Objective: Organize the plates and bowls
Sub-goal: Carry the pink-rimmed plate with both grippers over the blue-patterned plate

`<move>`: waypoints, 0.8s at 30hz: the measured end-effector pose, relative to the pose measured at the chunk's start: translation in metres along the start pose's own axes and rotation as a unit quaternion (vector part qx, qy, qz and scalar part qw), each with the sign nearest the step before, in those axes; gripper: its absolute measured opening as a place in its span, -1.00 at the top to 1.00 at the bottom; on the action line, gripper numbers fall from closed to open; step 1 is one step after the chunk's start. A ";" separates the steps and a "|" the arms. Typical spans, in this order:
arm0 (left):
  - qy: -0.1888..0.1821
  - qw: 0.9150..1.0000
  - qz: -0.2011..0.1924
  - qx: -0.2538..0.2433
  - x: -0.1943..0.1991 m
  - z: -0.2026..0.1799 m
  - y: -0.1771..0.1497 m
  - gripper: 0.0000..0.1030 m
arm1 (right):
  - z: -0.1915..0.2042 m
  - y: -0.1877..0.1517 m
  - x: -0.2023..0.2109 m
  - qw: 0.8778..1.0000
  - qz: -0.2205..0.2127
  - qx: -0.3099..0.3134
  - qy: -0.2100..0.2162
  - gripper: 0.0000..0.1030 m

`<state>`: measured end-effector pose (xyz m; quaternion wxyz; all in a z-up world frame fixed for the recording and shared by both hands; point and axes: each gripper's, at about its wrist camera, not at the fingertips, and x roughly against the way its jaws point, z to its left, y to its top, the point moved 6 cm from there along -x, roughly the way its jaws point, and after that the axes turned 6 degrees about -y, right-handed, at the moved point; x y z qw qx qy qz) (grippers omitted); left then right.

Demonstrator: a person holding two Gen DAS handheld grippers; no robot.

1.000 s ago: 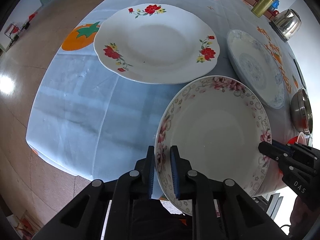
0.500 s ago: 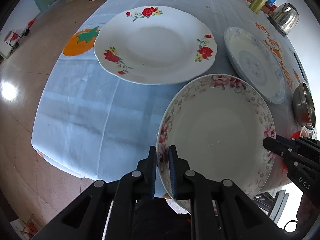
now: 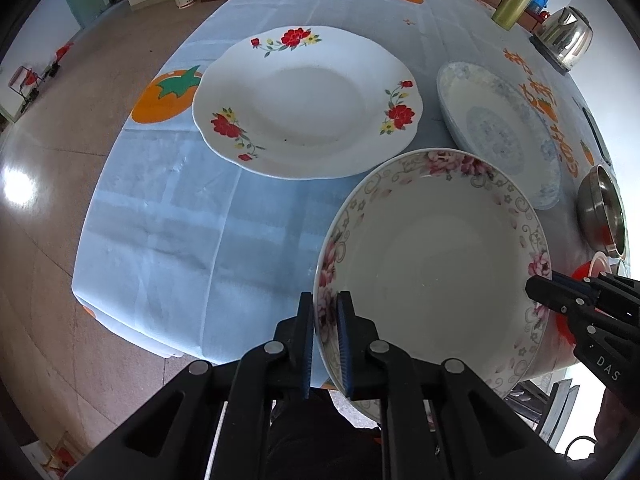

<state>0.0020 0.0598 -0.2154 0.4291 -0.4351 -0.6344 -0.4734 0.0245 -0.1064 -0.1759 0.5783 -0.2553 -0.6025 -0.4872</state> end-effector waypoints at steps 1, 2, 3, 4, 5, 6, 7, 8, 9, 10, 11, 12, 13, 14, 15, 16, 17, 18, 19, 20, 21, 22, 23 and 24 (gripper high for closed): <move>0.000 1.000 0.000 0.000 0.001 0.000 0.000 0.77 | 0.000 0.001 0.000 1.000 0.000 0.001 0.000 0.81; 0.000 1.000 -0.001 0.001 0.002 -0.001 0.000 0.77 | -0.001 0.002 0.000 1.000 -0.001 0.003 -0.001 0.81; 0.001 1.000 -0.003 0.001 0.004 -0.001 0.001 0.77 | 0.000 0.003 0.001 1.000 -0.003 0.007 -0.004 0.81; 0.001 1.000 -0.007 0.000 0.006 -0.002 0.002 0.77 | 0.001 0.004 0.003 1.000 -0.007 0.010 -0.005 0.81; 0.002 1.000 -0.011 -0.003 0.008 -0.002 0.003 0.77 | 0.001 0.006 0.004 1.000 -0.009 0.012 -0.006 0.81; 0.004 1.000 -0.013 -0.005 0.009 -0.005 0.003 0.77 | 0.001 0.007 0.005 1.000 -0.013 0.012 -0.005 0.81; 0.006 1.000 -0.015 -0.007 0.010 -0.006 0.004 0.77 | 0.000 0.009 0.006 1.000 -0.014 0.012 -0.005 0.81; 0.007 1.000 -0.016 -0.009 0.011 -0.007 0.005 0.77 | -0.001 0.010 0.004 1.000 -0.015 0.013 -0.005 0.81; 0.007 1.000 -0.017 -0.010 0.011 -0.007 0.005 0.77 | -0.001 0.011 0.004 1.000 -0.015 0.013 -0.006 0.81; 0.007 1.000 -0.017 -0.011 0.011 -0.007 0.006 0.77 | -0.002 0.013 0.003 1.000 -0.015 0.013 -0.005 0.81; 0.006 1.000 -0.017 -0.011 0.012 -0.007 0.007 0.77 | -0.003 0.014 0.004 1.000 -0.017 0.013 -0.005 0.81; 0.007 1.000 -0.018 -0.012 0.012 -0.008 0.007 0.77 | -0.003 0.014 0.004 1.000 -0.017 0.013 -0.005 0.81; 0.007 1.000 -0.019 -0.012 0.013 -0.008 0.008 0.77 | -0.004 0.015 0.005 1.000 -0.018 0.014 -0.006 0.81; 0.006 1.000 -0.020 -0.012 0.014 -0.007 0.009 0.77 | -0.004 0.016 0.006 1.000 -0.020 0.015 -0.006 0.81; 0.007 1.000 -0.021 -0.013 0.015 -0.008 0.010 0.77 | -0.005 0.017 0.006 1.000 -0.022 0.015 -0.006 0.81; 0.007 1.000 -0.022 -0.014 0.015 -0.009 0.011 0.77 | -0.005 0.018 0.007 1.000 -0.022 0.015 -0.006 0.80; 0.007 1.000 -0.024 -0.015 0.016 -0.009 0.012 0.78 | -0.006 0.019 0.007 1.000 -0.023 0.014 -0.006 0.80; 0.007 1.000 -0.024 -0.017 0.016 -0.011 0.012 0.78 | -0.007 0.020 0.008 1.000 -0.024 0.013 -0.006 0.80; 0.007 0.999 -0.025 -0.018 0.016 -0.012 0.013 0.78 | -0.007 0.021 0.008 1.000 -0.025 0.012 -0.007 0.80; 0.007 0.999 -0.025 -0.019 0.016 -0.012 0.014 0.78 | -0.008 0.022 0.007 1.000 -0.025 0.012 -0.007 0.80; 0.007 0.999 -0.025 -0.020 0.016 -0.013 0.015 0.78 | -0.009 0.023 0.008 1.000 -0.026 0.012 -0.007 0.80; 0.007 0.999 -0.026 -0.020 0.016 -0.013 0.017 0.78 | -0.010 0.024 0.008 1.000 -0.027 0.011 -0.007 0.80; 0.007 0.999 -0.026 -0.021 0.016 -0.014 0.018 0.78 | -0.011 0.025 0.008 1.000 -0.027 0.012 -0.007 0.80; 0.007 0.999 -0.027 -0.022 0.016 -0.014 0.019 0.78 | -0.012 0.026 0.008 1.000 -0.028 0.012 -0.007 0.80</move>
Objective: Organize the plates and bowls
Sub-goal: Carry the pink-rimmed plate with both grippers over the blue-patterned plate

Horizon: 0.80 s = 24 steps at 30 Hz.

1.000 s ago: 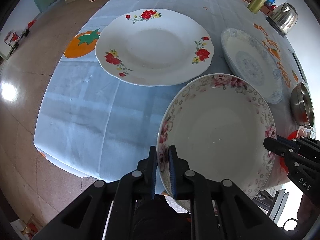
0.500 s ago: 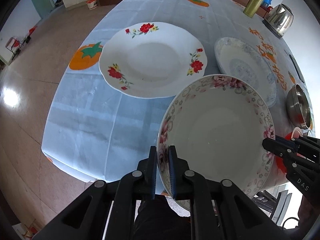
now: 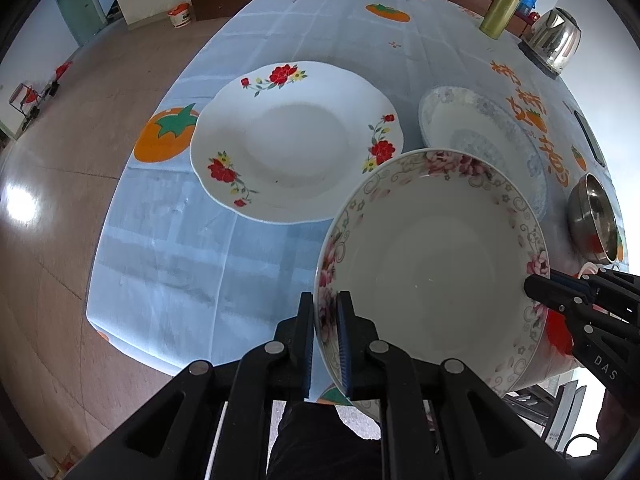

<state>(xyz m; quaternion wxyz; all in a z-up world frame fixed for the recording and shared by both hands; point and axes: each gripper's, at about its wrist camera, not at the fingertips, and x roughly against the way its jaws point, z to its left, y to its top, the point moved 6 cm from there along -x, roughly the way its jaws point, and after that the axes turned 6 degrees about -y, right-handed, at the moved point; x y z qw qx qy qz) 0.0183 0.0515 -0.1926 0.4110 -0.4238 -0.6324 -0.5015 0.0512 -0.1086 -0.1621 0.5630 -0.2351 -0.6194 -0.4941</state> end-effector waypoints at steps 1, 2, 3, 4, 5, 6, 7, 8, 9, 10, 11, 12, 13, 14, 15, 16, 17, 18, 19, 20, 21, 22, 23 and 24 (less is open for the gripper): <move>0.000 1.000 -0.001 -0.001 0.000 -0.001 0.002 0.78 | -0.001 0.001 0.000 1.000 -0.001 0.001 -0.001 0.80; 0.000 1.000 -0.001 -0.001 0.000 -0.001 0.003 0.78 | -0.002 0.003 0.000 1.000 -0.002 0.002 -0.001 0.80; 0.000 1.000 -0.002 -0.002 0.001 -0.002 0.005 0.78 | -0.002 0.003 0.001 1.000 -0.002 0.001 -0.001 0.80; 0.000 1.000 -0.003 -0.002 0.001 -0.002 0.006 0.78 | -0.003 0.004 0.001 1.000 -0.003 0.001 -0.002 0.80; 0.000 1.000 -0.004 -0.002 0.001 -0.002 0.007 0.78 | -0.004 0.005 0.001 1.000 -0.004 0.002 -0.001 0.80; 0.000 1.000 -0.004 -0.002 0.001 -0.003 0.007 0.78 | -0.005 0.006 0.001 1.000 -0.005 0.002 -0.002 0.80; 0.000 1.000 -0.004 -0.002 0.001 -0.003 0.008 0.78 | -0.005 0.007 0.002 1.000 -0.006 0.002 -0.002 0.80; -0.001 1.000 -0.005 -0.002 0.001 -0.003 0.009 0.78 | -0.006 0.008 0.002 1.000 -0.006 0.002 -0.002 0.80; -0.001 1.000 -0.005 -0.002 0.001 -0.004 0.010 0.78 | -0.007 0.008 0.003 1.000 -0.006 0.002 -0.002 0.80; -0.002 1.000 -0.005 -0.003 0.001 -0.005 0.010 0.78 | -0.008 0.010 0.003 1.000 -0.007 0.002 -0.001 0.80; -0.002 1.000 -0.006 -0.003 0.001 -0.005 0.011 0.78 | -0.009 0.011 0.003 1.000 -0.007 0.002 -0.002 0.80; -0.002 1.000 -0.007 -0.003 0.001 -0.006 0.012 0.78 | -0.010 0.011 0.003 1.000 -0.007 0.001 -0.002 0.80; -0.002 1.000 -0.008 -0.004 0.002 -0.007 0.013 0.78 | -0.011 0.012 0.004 1.000 -0.009 0.001 -0.002 0.80; -0.002 1.000 -0.009 -0.005 0.002 -0.008 0.014 0.78 | -0.012 0.012 0.004 1.000 -0.010 0.001 -0.002 0.80; -0.003 1.000 -0.009 -0.006 0.002 -0.008 0.015 0.78 | -0.012 0.012 0.005 1.000 -0.011 0.001 -0.003 0.80; -0.003 1.000 -0.009 -0.007 0.002 -0.009 0.016 0.78 | -0.013 0.012 0.005 1.000 -0.011 0.002 -0.003 0.80; -0.003 1.000 -0.010 -0.008 0.002 -0.010 0.017 0.78 | -0.013 0.011 0.007 1.000 -0.012 0.001 -0.004 0.80; -0.002 1.000 -0.011 -0.010 0.002 -0.011 0.018 0.78 | -0.014 0.011 0.007 1.000 -0.012 0.001 -0.004 0.80; -0.001 1.000 -0.012 -0.013 0.002 -0.012 0.019 0.78 | -0.015 0.011 0.007 1.000 -0.012 0.000 -0.005 0.80; 0.000 1.000 -0.014 -0.015 0.002 -0.013 0.020 0.78 | -0.016 0.012 0.007 1.000 -0.012 -0.001 -0.005 0.80; 0.000 1.000 -0.015 -0.017 0.003 -0.015 0.021 0.78 | -0.017 0.012 0.008 1.000 -0.013 -0.002 -0.006 0.80; 0.000 1.000 -0.016 -0.019 0.003 -0.016 0.022 0.78 | -0.018 0.013 0.008 1.000 -0.013 -0.003 -0.006 0.80; 0.000 1.000 -0.016 -0.020 0.002 -0.017 0.023 0.78 | -0.019 0.013 0.009 1.000 -0.014 -0.004 -0.006 0.80; 0.000 1.000 -0.015 -0.020 0.001 -0.017 0.024 0.78 | -0.020 0.013 0.010 1.000 -0.014 -0.004 -0.007 0.80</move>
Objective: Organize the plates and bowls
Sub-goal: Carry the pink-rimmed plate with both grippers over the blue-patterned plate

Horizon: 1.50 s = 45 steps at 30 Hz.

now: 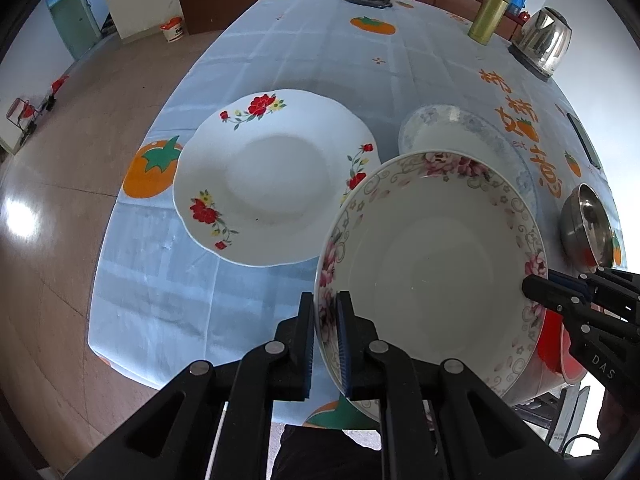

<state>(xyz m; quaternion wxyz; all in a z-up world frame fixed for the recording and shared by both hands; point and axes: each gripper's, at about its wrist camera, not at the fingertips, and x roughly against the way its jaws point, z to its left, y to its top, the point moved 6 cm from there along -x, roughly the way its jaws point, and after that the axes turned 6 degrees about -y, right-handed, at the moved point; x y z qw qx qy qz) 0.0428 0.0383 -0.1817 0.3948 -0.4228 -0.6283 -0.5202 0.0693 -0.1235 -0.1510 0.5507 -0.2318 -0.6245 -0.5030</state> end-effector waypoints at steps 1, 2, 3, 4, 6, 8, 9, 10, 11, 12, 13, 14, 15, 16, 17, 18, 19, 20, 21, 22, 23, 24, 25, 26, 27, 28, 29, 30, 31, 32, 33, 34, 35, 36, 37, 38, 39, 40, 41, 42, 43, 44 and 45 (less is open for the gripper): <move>0.000 1.000 0.001 0.000 -0.001 0.000 0.001 0.78 | -0.001 0.000 0.000 1.000 0.000 0.000 0.000 0.80; -0.001 1.000 0.001 -0.001 -0.001 -0.001 0.002 0.78 | -0.001 0.001 0.000 1.000 0.000 -0.001 0.000 0.80; -0.001 1.000 0.000 -0.002 -0.001 -0.002 0.003 0.78 | -0.002 0.001 0.000 1.000 0.000 -0.001 -0.001 0.80; -0.001 1.000 0.000 -0.003 -0.002 -0.002 0.004 0.78 | -0.003 0.001 0.000 1.000 0.000 -0.002 -0.001 0.80; -0.002 1.000 -0.001 -0.004 -0.002 -0.004 0.005 0.78 | -0.004 0.003 0.000 1.000 -0.002 -0.003 -0.002 0.80; -0.003 1.000 -0.001 -0.005 -0.002 -0.006 0.006 0.78 | -0.007 0.005 0.000 1.000 -0.003 -0.005 -0.003 0.80; -0.003 1.000 -0.001 -0.006 -0.003 -0.007 0.007 0.78 | -0.008 0.005 0.000 1.000 -0.004 -0.006 -0.004 0.80; -0.004 1.000 -0.001 -0.007 -0.004 -0.009 0.008 0.78 | -0.009 0.006 0.000 1.000 -0.004 -0.007 -0.005 0.80; -0.005 1.000 -0.001 -0.009 -0.004 -0.010 0.009 0.78 | -0.011 0.006 -0.001 1.000 -0.004 -0.008 -0.006 0.80; -0.005 1.000 -0.001 -0.010 -0.005 -0.011 0.010 0.78 | -0.013 0.007 -0.001 1.000 -0.004 -0.010 -0.006 0.80; -0.006 1.000 -0.001 -0.011 -0.005 -0.012 0.010 0.78 | -0.014 0.007 -0.001 1.000 -0.004 -0.011 -0.006 0.80; -0.007 1.000 -0.001 -0.013 -0.006 -0.014 0.011 0.78 | -0.016 0.008 -0.001 1.000 -0.004 -0.013 -0.007 0.80; -0.007 1.000 -0.001 -0.014 -0.006 -0.015 0.012 0.78 | -0.018 0.009 -0.002 1.000 -0.004 -0.014 -0.008 0.80; -0.008 1.000 -0.002 -0.016 -0.007 -0.016 0.013 0.78 | -0.020 0.010 -0.002 1.000 -0.004 -0.015 -0.009 0.80; -0.008 1.000 -0.002 -0.017 -0.007 -0.017 0.015 0.78 | -0.021 0.011 -0.003 1.000 -0.003 -0.016 -0.009 0.80; -0.008 1.000 -0.002 -0.017 -0.008 -0.018 0.016 0.78 | -0.022 0.010 -0.003 1.000 -0.003 -0.017 -0.010 0.80; -0.008 1.000 -0.002 -0.017 -0.008 -0.019 0.018 0.78 | -0.023 0.011 -0.003 1.000 -0.003 -0.017 -0.011 0.80; -0.008 1.000 -0.003 -0.018 -0.008 -0.019 0.020 0.78 | -0.024 0.012 -0.003 1.000 -0.004 -0.018 -0.011 0.80; -0.008 1.000 -0.003 -0.019 -0.009 -0.020 0.021 0.78 | -0.026 0.013 -0.003 1.000 -0.004 -0.019 -0.011 0.80; -0.008 1.000 -0.003 -0.019 -0.009 -0.021 0.023 0.78 | -0.026 0.014 -0.003 1.000 -0.004 -0.020 -0.012 0.80; -0.009 1.000 -0.003 -0.021 -0.010 -0.022 0.025 0.78 | -0.027 0.014 -0.003 1.000 -0.005 -0.020 -0.012 0.80; -0.009 1.000 -0.003 -0.022 -0.011 -0.023 0.027 0.78 | -0.029 0.015 -0.003 1.000 -0.005 -0.021 -0.014 0.80; -0.009 1.000 -0.004 -0.023 -0.011 -0.024 0.029 0.78 | -0.030 0.016 -0.003 1.000 -0.005 -0.022 -0.014 0.80; -0.009 1.000 -0.004 -0.024 -0.011 -0.025 0.030 0.79 | -0.032 0.018 -0.004 1.000 -0.005 -0.024 -0.014 0.80; -0.009 1.000 -0.005 -0.026 -0.012 -0.026 0.031 0.79 | -0.033 0.019 -0.004 1.000 -0.005 -0.025 -0.014 0.80; -0.008 1.000 -0.005 -0.027 -0.012 -0.027 0.033 0.79 | -0.035 0.020 -0.004 1.000 -0.005 -0.026 -0.015 0.80; -0.008 1.000 -0.006 -0.027 -0.012 -0.028 0.035 0.79 | -0.037 0.021 -0.005 1.000 -0.006 -0.027 -0.015 0.79; -0.008 1.000 -0.006 -0.028 -0.013 -0.028 0.036 0.79 | -0.038 0.022 -0.005 0.999 -0.006 -0.027 -0.016 0.79; -0.008 1.000 -0.006 -0.029 -0.013 -0.029 0.037 0.79 | -0.040 0.023 -0.005 0.999 -0.006 -0.028 -0.016 0.79; -0.008 1.000 -0.005 -0.028 -0.014 -0.030 0.038 0.79 | -0.041 0.024 -0.006 0.999 -0.006 -0.029 -0.016 0.79; -0.008 1.000 -0.005 -0.029 -0.015 -0.030 0.038 0.79 | -0.042 0.025 -0.006 0.999 -0.006 -0.029 -0.016 0.79; -0.008 1.000 -0.005 -0.029 -0.015 -0.031 0.039 0.79 | -0.043 0.025 -0.006 0.999 -0.006 -0.029 -0.016 0.79; -0.008 1.000 -0.005 -0.030 -0.016 -0.032 0.040 0.79 | -0.044 0.025 -0.007 0.999 -0.006 -0.030 -0.016 0.79; -0.008 1.000 -0.005 -0.030 -0.016 -0.033 0.040 0.79 | -0.045 0.026 -0.007 0.999 -0.006 -0.030 -0.017 0.79; -0.008 0.999 -0.005 -0.030 -0.016 -0.033 0.041 0.79 | -0.046 0.026 -0.007 0.999 -0.006 -0.031 -0.017 0.79; -0.008 0.999 -0.004 -0.030 -0.016 -0.034 0.041 0.79 | -0.047 0.027 -0.007 0.999 -0.006 -0.031 -0.017 0.79; -0.009 0.999 -0.004 -0.031 -0.017 -0.034 0.042 0.79 | -0.048 0.027 -0.007 0.999 -0.006 -0.032 -0.018 0.79; -0.009 0.999 -0.005 -0.032 -0.017 -0.035 0.042 0.79 | -0.049 0.027 -0.007 0.999 -0.006 -0.032 -0.019 0.79; -0.009 0.999 -0.005 -0.033 -0.017 -0.036 0.043 0.79 | -0.050 0.027 -0.007 0.999 -0.006 -0.032 -0.019 0.79; -0.010 0.999 -0.005 -0.034 -0.017 -0.037 0.044 0.79 | -0.051 0.027 -0.007 0.999 -0.006 -0.033 -0.019 0.79; -0.010 0.999 -0.005 -0.035 -0.018 -0.038 0.044 0.79 | -0.052 0.028 -0.006 0.999 -0.007 -0.034 -0.020 0.79; -0.010 0.999 -0.005 -0.036 -0.018 -0.039 0.045 0.79 | -0.053 0.028 -0.007 0.999 -0.007 -0.034 -0.021 0.79; -0.010 0.999 -0.005 -0.037 -0.018 -0.040 0.046 0.79 | -0.054 0.028 -0.006 0.999 -0.007 -0.036 -0.021 0.79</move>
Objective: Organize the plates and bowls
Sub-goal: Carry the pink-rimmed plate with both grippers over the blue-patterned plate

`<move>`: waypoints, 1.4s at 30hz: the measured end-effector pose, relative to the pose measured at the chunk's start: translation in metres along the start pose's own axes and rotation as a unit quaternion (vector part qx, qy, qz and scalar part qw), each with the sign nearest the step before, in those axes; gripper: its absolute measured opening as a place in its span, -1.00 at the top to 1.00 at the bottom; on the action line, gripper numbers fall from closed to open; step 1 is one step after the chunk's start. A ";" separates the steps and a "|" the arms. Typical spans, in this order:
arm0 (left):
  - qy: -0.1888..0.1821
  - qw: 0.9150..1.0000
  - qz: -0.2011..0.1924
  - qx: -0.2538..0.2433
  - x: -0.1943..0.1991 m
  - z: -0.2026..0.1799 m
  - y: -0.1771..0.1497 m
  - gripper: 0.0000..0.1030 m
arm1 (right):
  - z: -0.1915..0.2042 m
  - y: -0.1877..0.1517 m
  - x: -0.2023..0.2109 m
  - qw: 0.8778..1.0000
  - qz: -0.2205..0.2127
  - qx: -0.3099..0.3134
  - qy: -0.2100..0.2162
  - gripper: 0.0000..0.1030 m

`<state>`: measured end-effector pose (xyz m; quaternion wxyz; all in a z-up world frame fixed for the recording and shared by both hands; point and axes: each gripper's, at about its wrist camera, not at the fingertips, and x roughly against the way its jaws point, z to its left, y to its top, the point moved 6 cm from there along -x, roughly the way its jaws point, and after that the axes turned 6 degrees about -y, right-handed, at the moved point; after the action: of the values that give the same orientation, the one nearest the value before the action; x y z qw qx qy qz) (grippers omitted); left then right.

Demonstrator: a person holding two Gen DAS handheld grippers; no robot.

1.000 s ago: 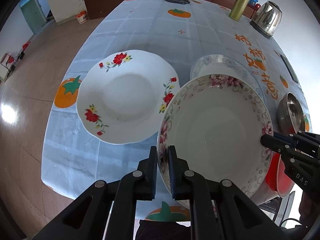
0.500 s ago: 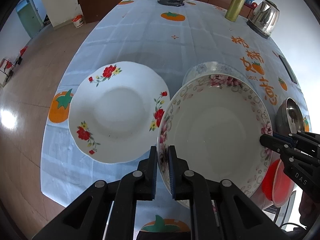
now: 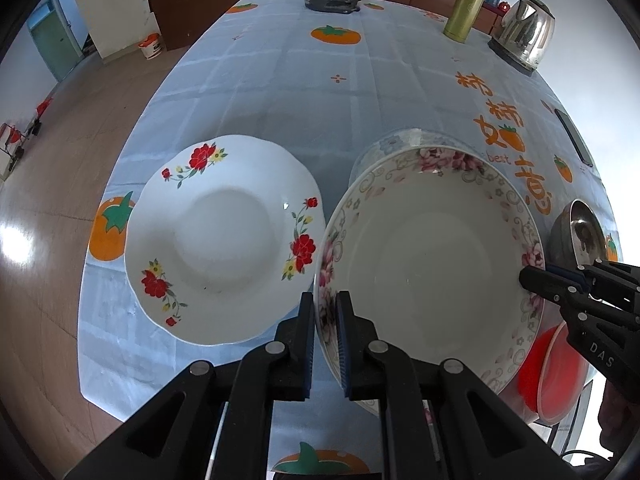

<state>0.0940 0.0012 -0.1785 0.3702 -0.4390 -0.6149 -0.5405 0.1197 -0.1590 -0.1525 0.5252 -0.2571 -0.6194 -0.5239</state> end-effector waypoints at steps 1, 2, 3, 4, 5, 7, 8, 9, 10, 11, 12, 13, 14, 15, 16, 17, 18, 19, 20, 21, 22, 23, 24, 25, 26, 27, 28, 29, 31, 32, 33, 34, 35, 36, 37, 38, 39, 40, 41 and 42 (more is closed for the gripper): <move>-0.001 1.000 0.001 0.000 -0.001 -0.001 0.001 0.79 | -0.001 0.000 0.000 1.000 0.000 -0.001 0.000 0.79; -0.001 1.000 0.001 -0.001 -0.001 -0.002 0.001 0.79 | -0.002 0.001 0.000 1.000 0.000 -0.002 0.000 0.79; -0.001 1.000 0.001 -0.002 -0.001 -0.002 0.001 0.79 | -0.003 0.001 -0.001 1.000 0.000 -0.003 -0.001 0.79; -0.001 1.000 0.001 -0.003 -0.002 -0.003 0.002 0.79 | -0.004 0.001 -0.001 1.000 0.000 -0.004 -0.001 0.79; -0.002 1.000 0.002 -0.003 -0.002 -0.004 0.002 0.79 | -0.005 0.001 -0.001 1.000 0.000 -0.004 -0.001 0.79; -0.002 1.000 0.001 -0.004 -0.003 -0.004 0.004 0.79 | -0.006 0.001 -0.001 1.000 0.000 -0.004 -0.002 0.79; -0.003 1.000 0.001 -0.003 -0.003 -0.004 0.005 0.79 | -0.007 0.001 -0.001 1.000 0.000 -0.005 -0.002 0.79; -0.004 1.000 0.001 -0.003 -0.003 -0.004 0.006 0.79 | -0.008 0.002 -0.001 1.000 0.000 -0.005 -0.002 0.79; -0.004 1.000 0.000 -0.004 -0.004 -0.004 0.007 0.79 | -0.008 0.002 -0.001 1.000 0.000 -0.005 -0.003 0.79; -0.004 1.000 0.000 -0.004 -0.004 -0.005 0.008 0.79 | -0.008 0.002 -0.001 1.000 -0.001 -0.005 -0.004 0.79; -0.004 1.000 0.000 -0.004 -0.005 -0.005 0.009 0.79 | -0.009 0.002 -0.001 1.000 -0.001 -0.005 -0.004 0.79; -0.005 1.000 0.000 -0.005 -0.006 -0.006 0.010 0.79 | -0.010 0.003 -0.001 1.000 -0.002 -0.005 -0.005 0.79; -0.005 1.000 0.000 -0.005 -0.006 -0.007 0.011 0.79 | -0.011 0.004 -0.001 1.000 -0.002 -0.006 -0.006 0.79; -0.005 1.000 0.001 -0.006 -0.007 -0.008 0.012 0.79 | -0.012 0.004 -0.001 1.000 -0.002 -0.007 -0.006 0.79; -0.005 1.000 0.001 -0.007 -0.008 -0.009 0.013 0.79 | -0.013 0.005 -0.002 1.000 -0.002 -0.008 -0.006 0.79; -0.005 1.000 0.000 -0.009 -0.008 -0.010 0.014 0.79 | -0.014 0.005 -0.002 1.000 -0.002 -0.009 -0.007 0.79; -0.005 1.000 -0.001 -0.011 -0.008 -0.011 0.016 0.79 | -0.016 0.005 -0.002 1.000 -0.002 -0.010 -0.008 0.79; -0.005 1.000 -0.001 -0.012 -0.009 -0.011 0.017 0.79 | -0.017 0.006 -0.003 1.000 -0.002 -0.010 -0.010 0.79; -0.006 1.000 -0.001 -0.012 -0.010 -0.012 0.018 0.79 | -0.018 0.007 -0.003 1.000 -0.002 -0.010 -0.012 0.79; -0.007 1.000 -0.001 -0.013 -0.010 -0.012 0.019 0.79 | -0.019 0.008 -0.003 1.000 -0.002 -0.010 -0.013 0.79; -0.007 1.000 -0.001 -0.013 -0.010 -0.012 0.020 0.79 | -0.020 0.009 -0.003 1.000 -0.002 -0.011 -0.014 0.79; -0.007 1.000 -0.001 -0.012 -0.011 -0.012 0.021 0.79 | -0.021 0.010 -0.003 1.000 -0.003 -0.011 -0.015 0.79; -0.007 1.000 -0.001 -0.013 -0.011 -0.013 0.021 0.79 | -0.022 0.011 -0.003 1.000 -0.003 -0.011 -0.015 0.79; -0.007 1.000 -0.001 -0.014 -0.011 -0.014 0.022 0.79 | -0.023 0.011 -0.004 1.000 -0.003 -0.011 -0.016 0.79; -0.006 1.000 -0.001 -0.014 -0.011 -0.014 0.023 0.79 | -0.023 0.012 -0.004 1.000 -0.003 -0.011 -0.017 0.79; -0.006 1.000 -0.002 -0.014 -0.011 -0.015 0.024 0.79 | -0.024 0.012 -0.004 1.000 -0.003 -0.012 -0.018 0.79; -0.006 1.000 -0.002 -0.015 -0.012 -0.015 0.025 0.79 | -0.025 0.013 -0.005 1.000 -0.002 -0.012 -0.018 0.79; -0.006 1.000 -0.002 -0.015 -0.012 -0.015 0.026 0.79 | -0.026 0.013 -0.005 1.000 -0.002 -0.012 -0.018 0.79; -0.006 1.000 -0.002 -0.015 -0.013 -0.016 0.028 0.79 | -0.027 0.015 -0.005 1.000 -0.003 -0.013 -0.018 0.79; -0.005 1.000 -0.002 -0.015 -0.014 -0.016 0.028 0.79 | -0.028 0.016 -0.006 1.000 -0.003 -0.013 -0.019 0.79; -0.006 1.000 -0.002 -0.015 -0.014 -0.017 0.029 0.79 | -0.029 0.017 -0.006 1.000 -0.002 -0.013 -0.019 0.79; -0.006 1.000 -0.002 -0.016 -0.014 -0.017 0.031 0.79 | -0.029 0.017 -0.007 1.000 -0.002 -0.014 -0.020 0.78; -0.006 1.000 -0.002 -0.017 -0.014 -0.018 0.032 0.79 | -0.030 0.017 -0.007 1.000 -0.002 -0.014 -0.021 0.78; -0.007 1.000 -0.003 -0.017 -0.014 -0.018 0.033 0.79 | -0.031 0.018 -0.007 1.000 -0.002 -0.015 -0.021 0.78; -0.007 1.000 -0.003 -0.017 -0.015 -0.018 0.034 0.79 | -0.032 0.018 -0.007 1.000 -0.003 -0.016 -0.021 0.78; -0.007 1.000 -0.003 -0.017 -0.015 -0.019 0.035 0.79 | -0.032 0.019 -0.007 1.000 -0.003 -0.016 -0.022 0.78; -0.007 1.000 -0.004 -0.017 -0.015 -0.019 0.037 0.79 | -0.033 0.020 -0.007 1.000 -0.004 -0.016 -0.023 0.78; -0.007 1.000 -0.004 -0.016 -0.016 -0.019 0.038 0.79 | -0.034 0.021 -0.007 1.000 -0.004 -0.016 -0.023 0.78; -0.007 1.000 -0.004 -0.016 -0.016 -0.019 0.039 0.79 | -0.034 0.021 -0.007 1.000 -0.004 -0.016 -0.024 0.78; -0.007 1.000 -0.005 -0.015 -0.017 -0.019 0.041 0.79 | -0.035 0.022 -0.007 1.000 -0.005 -0.017 -0.025 0.78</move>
<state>0.1375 -0.0191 -0.1775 0.3563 -0.4456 -0.6112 -0.5485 0.1543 -0.1820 -0.1539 0.5026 -0.2760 -0.6247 -0.5300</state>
